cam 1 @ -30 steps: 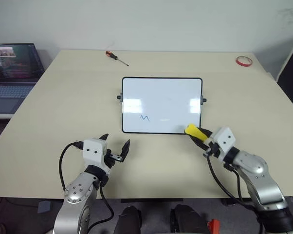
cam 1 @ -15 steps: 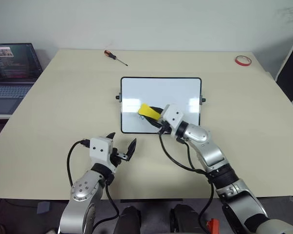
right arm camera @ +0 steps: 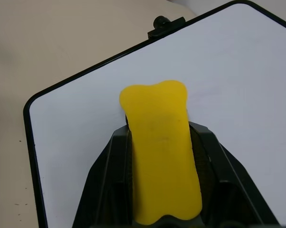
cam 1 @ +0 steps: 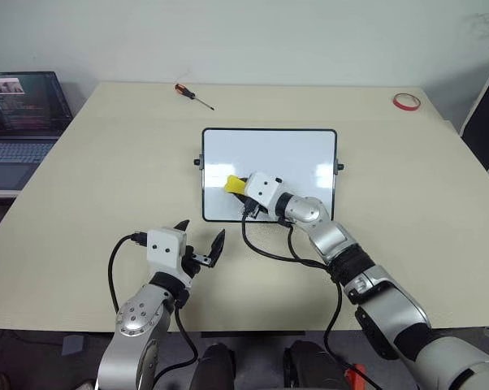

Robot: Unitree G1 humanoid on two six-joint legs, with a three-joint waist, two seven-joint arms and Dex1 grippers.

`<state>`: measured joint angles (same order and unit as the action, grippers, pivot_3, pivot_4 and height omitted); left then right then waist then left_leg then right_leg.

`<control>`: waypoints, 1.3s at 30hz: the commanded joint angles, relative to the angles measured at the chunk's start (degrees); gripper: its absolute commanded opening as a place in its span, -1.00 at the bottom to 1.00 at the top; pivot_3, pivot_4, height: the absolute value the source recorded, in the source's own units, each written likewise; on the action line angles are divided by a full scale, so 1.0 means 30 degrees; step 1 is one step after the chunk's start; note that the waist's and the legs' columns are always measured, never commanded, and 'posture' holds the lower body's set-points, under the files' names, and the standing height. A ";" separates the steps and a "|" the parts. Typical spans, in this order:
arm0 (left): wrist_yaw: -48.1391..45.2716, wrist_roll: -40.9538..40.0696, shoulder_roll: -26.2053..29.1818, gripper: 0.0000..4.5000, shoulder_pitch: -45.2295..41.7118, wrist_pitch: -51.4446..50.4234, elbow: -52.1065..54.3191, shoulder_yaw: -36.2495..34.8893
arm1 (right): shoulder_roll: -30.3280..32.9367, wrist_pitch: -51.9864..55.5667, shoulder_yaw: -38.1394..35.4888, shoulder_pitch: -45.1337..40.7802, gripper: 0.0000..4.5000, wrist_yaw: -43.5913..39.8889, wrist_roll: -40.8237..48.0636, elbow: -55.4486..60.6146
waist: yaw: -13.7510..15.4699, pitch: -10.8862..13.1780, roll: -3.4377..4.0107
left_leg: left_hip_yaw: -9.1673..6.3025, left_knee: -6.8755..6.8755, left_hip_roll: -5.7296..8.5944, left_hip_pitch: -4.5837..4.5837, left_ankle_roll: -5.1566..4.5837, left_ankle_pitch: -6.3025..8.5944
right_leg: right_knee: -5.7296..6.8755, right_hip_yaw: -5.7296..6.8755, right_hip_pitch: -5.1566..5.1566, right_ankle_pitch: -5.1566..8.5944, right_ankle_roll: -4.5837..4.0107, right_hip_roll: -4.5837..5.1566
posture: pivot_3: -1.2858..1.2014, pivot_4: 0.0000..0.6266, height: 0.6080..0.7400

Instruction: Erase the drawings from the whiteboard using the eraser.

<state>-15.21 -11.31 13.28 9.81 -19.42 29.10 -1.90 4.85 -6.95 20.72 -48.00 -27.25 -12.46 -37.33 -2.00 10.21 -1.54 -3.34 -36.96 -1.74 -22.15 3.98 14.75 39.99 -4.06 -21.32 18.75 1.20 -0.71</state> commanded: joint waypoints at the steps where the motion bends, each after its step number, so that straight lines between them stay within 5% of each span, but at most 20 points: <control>1: -0.0136 -0.0019 0.0079 1.00 -0.0184 0.0639 0.0237 -0.0113 | 0.0425 0.0249 0.0081 -0.0061 -0.44 -0.0027 -0.0579 -0.0354 | 0.0009 -0.0001 0.0001 | -0.0003 0.0000 0.0000 0.0010 0.0000 0.0000 | 0.0000 0.0002 0.0011 0.0000 0.0000 0.0000 | 0.03 -0.52 1.00; 21: -0.0770 -0.0148 0.0285 1.00 -0.0374 0.1024 -0.0363 -0.0194 | 0.4423 0.3120 -0.0665 0.4270 -0.44 -0.1736 -0.0403 0.4707 | 0.0174 -0.0014 -0.0011 | -0.0055 -0.0010 0.0042 0.0073 0.0000 -0.0002 | -0.0009 0.0042 0.0117 0.0001 0.0005 0.0015 | 0.03 -0.52 1.00; 32: -0.1169 -0.0131 0.0261 1.00 -0.0419 0.1761 -0.1093 -0.0148 | 0.2365 0.2860 -0.0107 0.2645 -0.44 -0.1124 -0.0190 0.3775 | -0.0030 -0.0014 -0.0010 | -0.0051 -0.0007 0.0029 0.0116 0.0001 -0.0004 | -0.0008 0.0032 0.0132 -0.0010 -0.0013 -0.0011 | 0.03 -0.52 1.00; 39: -0.0972 -0.0028 0.0273 1.00 -0.0478 0.1520 -0.0832 -0.0129 | 0.0309 0.1362 0.0146 -0.0730 -0.44 -0.0125 -0.0539 -0.0352 | -0.0445 -0.0011 -0.0005 | -0.0025 -0.0005 0.0023 0.0139 0.0004 -0.0016 | 0.0003 0.0013 0.0110 -0.0045 -0.0068 -0.0074 | 0.03 -0.52 1.00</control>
<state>-18.27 -11.32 13.85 8.86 -15.50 24.54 -2.10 6.52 -2.29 21.64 -48.02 -29.75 -12.97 -34.91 -3.34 10.18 -1.55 -3.40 -36.96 -1.67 -21.75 4.00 14.70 40.01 -4.03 -21.03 18.61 1.00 -0.93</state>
